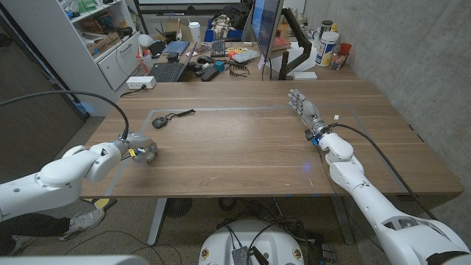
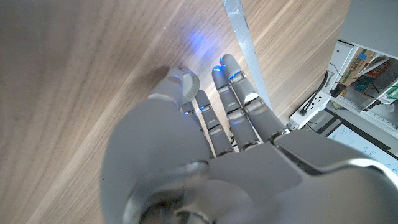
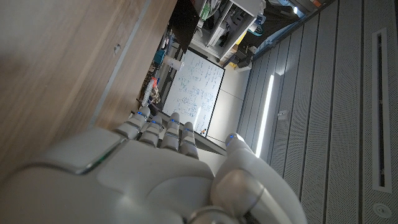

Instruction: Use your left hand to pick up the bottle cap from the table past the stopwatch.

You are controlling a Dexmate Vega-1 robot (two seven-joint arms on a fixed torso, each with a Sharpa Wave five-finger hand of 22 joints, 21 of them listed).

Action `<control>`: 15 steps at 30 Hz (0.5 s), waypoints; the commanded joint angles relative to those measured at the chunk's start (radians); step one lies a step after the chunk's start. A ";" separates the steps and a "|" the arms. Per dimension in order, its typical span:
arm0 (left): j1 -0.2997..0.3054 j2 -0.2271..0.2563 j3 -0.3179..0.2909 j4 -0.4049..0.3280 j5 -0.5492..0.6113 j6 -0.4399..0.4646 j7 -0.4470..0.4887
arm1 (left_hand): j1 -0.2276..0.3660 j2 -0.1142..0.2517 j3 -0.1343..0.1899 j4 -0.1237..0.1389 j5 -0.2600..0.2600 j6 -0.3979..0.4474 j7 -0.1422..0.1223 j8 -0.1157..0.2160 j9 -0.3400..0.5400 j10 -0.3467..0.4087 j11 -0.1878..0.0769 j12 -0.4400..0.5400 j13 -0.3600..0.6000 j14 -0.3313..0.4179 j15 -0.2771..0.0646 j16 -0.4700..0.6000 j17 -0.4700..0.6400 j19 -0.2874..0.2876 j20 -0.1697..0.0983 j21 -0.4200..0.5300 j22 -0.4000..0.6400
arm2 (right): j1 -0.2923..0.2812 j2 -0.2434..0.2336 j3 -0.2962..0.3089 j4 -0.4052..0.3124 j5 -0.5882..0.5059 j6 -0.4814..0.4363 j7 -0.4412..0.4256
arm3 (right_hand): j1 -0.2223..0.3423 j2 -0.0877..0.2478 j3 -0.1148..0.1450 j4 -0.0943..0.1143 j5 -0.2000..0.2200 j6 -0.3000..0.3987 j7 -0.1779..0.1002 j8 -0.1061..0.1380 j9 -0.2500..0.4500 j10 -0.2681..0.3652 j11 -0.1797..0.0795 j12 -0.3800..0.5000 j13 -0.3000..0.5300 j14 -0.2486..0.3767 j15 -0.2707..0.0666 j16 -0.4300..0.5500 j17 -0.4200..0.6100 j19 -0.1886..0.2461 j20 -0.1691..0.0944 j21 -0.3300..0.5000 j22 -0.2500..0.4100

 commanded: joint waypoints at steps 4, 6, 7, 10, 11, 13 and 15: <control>0.071 -0.005 -0.027 0.035 0.014 -0.026 0.215 | 0.119 0.015 -0.024 0.001 0.001 0.121 0.073 0.073 0.027 0.131 -0.014 0.123 0.093 0.150 -0.157 0.066 0.136 0.067 -0.103 0.078 0.018 | 0.007 -0.004 -0.010 0.016 -0.023 0.013 -0.017 | -0.010 0.004 0.001 0.005 0.005 0.000 -0.011 0.003 0.004 0.000 0.004 -0.003 0.006 0.001 0.009 0.000 0.001 -0.004 -0.005 -0.002 0.005; 0.076 -0.007 -0.031 0.033 0.013 -0.019 0.223 | 0.134 0.014 -0.028 0.003 0.003 0.148 0.084 0.082 0.022 0.154 -0.011 0.145 0.110 0.176 -0.157 0.071 0.156 0.074 -0.105 0.096 0.022 | 0.005 -0.009 -0.011 0.012 -0.025 0.012 -0.018 | -0.010 0.004 0.001 0.005 0.005 0.000 -0.010 0.003 0.004 0.000 0.004 -0.003 0.006 0.001 0.009 0.000 0.001 -0.004 -0.004 -0.002 0.005; 0.082 -0.006 -0.035 0.031 0.012 -0.016 0.231 | 0.135 0.014 -0.029 0.004 0.003 0.153 0.087 0.084 0.022 0.153 -0.013 0.146 0.112 0.178 -0.157 0.070 0.158 0.075 -0.105 0.098 0.023 | 0.005 -0.009 -0.010 0.011 -0.023 0.013 -0.018 | -0.010 0.003 0.001 0.005 0.005 0.000 -0.010 0.002 0.004 0.000 0.004 -0.003 0.006 0.001 0.009 0.000 0.001 -0.005 -0.005 -0.002 0.005; 0.103 0.001 -0.053 0.024 0.004 -0.006 0.252 | 0.135 0.016 -0.030 0.007 0.004 0.159 0.085 0.087 0.023 0.155 -0.017 0.150 0.117 0.181 -0.157 0.069 0.162 0.081 -0.103 0.105 0.024 | 0.002 -0.014 -0.011 0.004 -0.025 0.013 -0.021 | -0.010 0.003 0.001 0.005 0.005 -0.001 -0.011 0.002 0.004 0.000 0.002 -0.003 0.006 0.001 0.009 0.000 0.001 -0.005 -0.004 -0.002 0.005; 0.112 0.004 -0.062 0.021 -0.003 -0.003 0.257 | 0.135 0.016 -0.030 0.007 0.005 0.158 0.085 0.087 0.023 0.155 -0.018 0.150 0.117 0.182 -0.157 0.068 0.162 0.081 -0.103 0.105 0.024 | 0.001 -0.014 -0.011 0.003 -0.024 0.013 -0.021 | -0.010 0.002 0.001 0.005 0.005 -0.001 -0.011 0.002 0.004 0.000 0.002 -0.003 0.006 0.001 0.010 -0.001 0.001 -0.005 -0.005 -0.002 0.005; 0.129 0.011 -0.077 0.016 -0.014 0.004 0.268 | 0.133 0.017 -0.031 0.010 0.005 0.160 0.085 0.088 0.024 0.156 -0.018 0.152 0.119 0.183 -0.156 0.067 0.163 0.083 -0.102 0.107 0.024 | 0.000 -0.017 -0.013 -0.001 -0.026 0.013 -0.024 | -0.010 0.002 0.000 0.005 0.005 -0.001 -0.011 0.002 0.004 0.000 0.003 -0.003 0.006 0.001 0.010 -0.001 0.001 -0.006 -0.005 -0.002 0.005; 0.144 0.019 -0.091 0.009 -0.020 0.013 0.278 | 0.129 0.015 -0.034 0.013 0.007 0.171 0.083 0.094 0.026 0.163 -0.020 0.157 0.124 0.190 -0.156 0.065 0.167 0.086 -0.101 0.113 0.024 | -0.001 -0.019 -0.014 -0.004 -0.026 0.014 -0.024 | -0.011 0.001 0.000 0.005 0.005 -0.001 -0.014 0.002 0.004 0.000 0.003 -0.003 0.006 0.001 0.010 -0.001 0.001 -0.008 -0.005 -0.003 0.005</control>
